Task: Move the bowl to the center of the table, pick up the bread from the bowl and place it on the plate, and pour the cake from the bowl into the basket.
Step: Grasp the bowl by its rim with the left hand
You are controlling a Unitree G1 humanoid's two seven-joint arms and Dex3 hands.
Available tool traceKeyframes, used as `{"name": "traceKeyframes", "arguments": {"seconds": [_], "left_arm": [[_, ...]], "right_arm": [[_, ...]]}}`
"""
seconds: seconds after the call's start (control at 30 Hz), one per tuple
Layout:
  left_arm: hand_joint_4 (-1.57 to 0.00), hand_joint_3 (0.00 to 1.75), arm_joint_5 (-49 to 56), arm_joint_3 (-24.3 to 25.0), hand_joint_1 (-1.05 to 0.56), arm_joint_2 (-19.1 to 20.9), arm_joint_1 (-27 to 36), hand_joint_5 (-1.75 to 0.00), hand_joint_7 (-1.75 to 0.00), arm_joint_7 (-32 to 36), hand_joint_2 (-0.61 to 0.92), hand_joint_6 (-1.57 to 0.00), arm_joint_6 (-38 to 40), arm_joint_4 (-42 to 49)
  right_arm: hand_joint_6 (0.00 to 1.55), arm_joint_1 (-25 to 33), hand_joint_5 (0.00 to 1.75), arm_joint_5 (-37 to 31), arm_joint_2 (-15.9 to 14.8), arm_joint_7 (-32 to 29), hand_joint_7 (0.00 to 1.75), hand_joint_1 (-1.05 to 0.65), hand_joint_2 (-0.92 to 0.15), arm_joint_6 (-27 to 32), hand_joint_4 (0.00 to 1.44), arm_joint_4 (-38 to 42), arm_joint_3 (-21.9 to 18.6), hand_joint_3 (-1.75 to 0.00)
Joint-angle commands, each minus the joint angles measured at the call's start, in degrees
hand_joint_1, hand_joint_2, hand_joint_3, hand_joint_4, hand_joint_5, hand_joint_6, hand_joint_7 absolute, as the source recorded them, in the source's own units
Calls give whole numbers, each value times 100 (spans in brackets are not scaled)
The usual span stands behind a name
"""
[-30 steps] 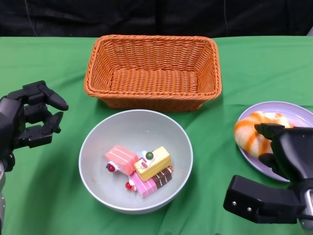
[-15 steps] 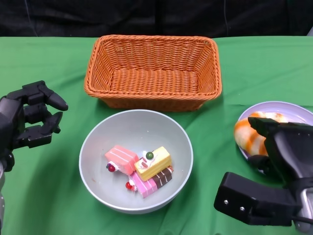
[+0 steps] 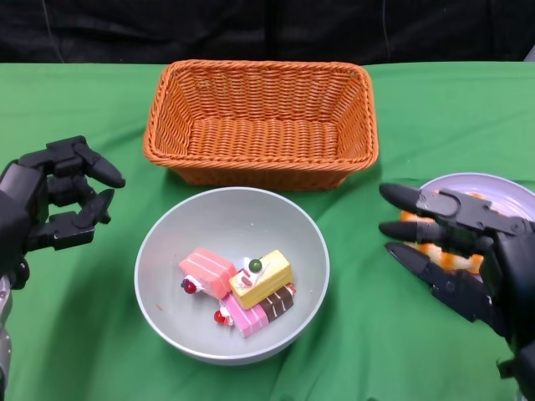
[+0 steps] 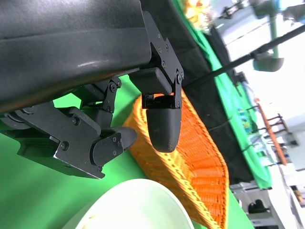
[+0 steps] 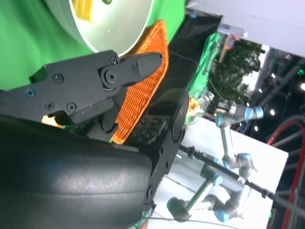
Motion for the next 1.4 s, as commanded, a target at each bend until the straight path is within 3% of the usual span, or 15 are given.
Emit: {"name": "traceKeyframes", "arguments": {"seconds": [0.03, 0.13, 0.2, 0.33, 0.4, 0.47, 0.6, 0.77, 0.9, 1.17, 1.4], "left_arm": [[-76, 57, -158, 25, -6, 106, 93, -112, -71, -351, 72, -83, -214, -132], [-74, 28, -249, -20, -18, 181, 139, -73, -27, -825, 81, -86, -421, -275], [-73, 11, -261, -72, -29, 246, 192, -46, -9, -1052, 89, -81, -437, -408], [-63, 7, -399, -219, -38, 409, 329, -28, -1, -1784, 92, -68, -488, -806], [-47, 4, -415, -407, -48, 582, 461, -15, 0, -2244, 92, -53, -563, -1261], [-44, 4, -451, -473, -50, 646, 534, -12, 0, -2417, 92, -50, -539, -1480], [-41, 2, -101, -790, -60, 1017, 660, -7, 0, -2650, 91, -45, -1824, -1900], [-63, 0, 489, -804, -65, 1040, 474, -12, -5, -2134, 84, -64, -3862, -1280], [-83, 0, 1097, -699, -63, 995, 258, -12, -6, -1764, 81, -80, -5022, -673], [-99, 0, 2248, -914, -56, 1023, 202, -10, -5, -888, 72, -94, -5179, -791], [-101, 1, 4105, -464, -55, 969, 213, -5, -1, 64, 73, -94, -5088, -1014]], "right_arm": [[104, 153, 82, 346, 85, 75, 25, -20, -90, -149, 87, -157, -103, -22], [96, 201, 111, 622, 94, 205, 61, -19, -82, -323, 82, -75, -185, -42], [89, 229, 125, 752, 84, 282, 82, -17, -77, -372, 80, -35, -226, -55], [80, 307, 141, 871, 7, 426, 101, -16, -72, -345, 75, -20, -354, -65], [74, 389, 151, 918, -41, 491, 112, -15, -69, -265, 72, -91, -459, -74], [72, 416, 153, 931, -45, 529, 116, -15, -68, -239, 71, -118, -502, -77], [73, 533, 153, 1135, 25, 520, 118, -15, -65, -23, 74, -268, -680, -80], [71, 569, 155, 1280, 29, 548, 120, -11, -62, 145, 71, -374, -734, -89], [68, 569, 159, 1329, 33, 557, 124, -13, -64, 201, 68, -411, -766, -83], [68, 609, 157, 1541, 67, 618, 121, -15, -67, 263, 68, -434, -806, -78], [70, 644, 156, 1444, 70, 620, 117, -15, -67, 183, 69, -442, -783, -76]]}}
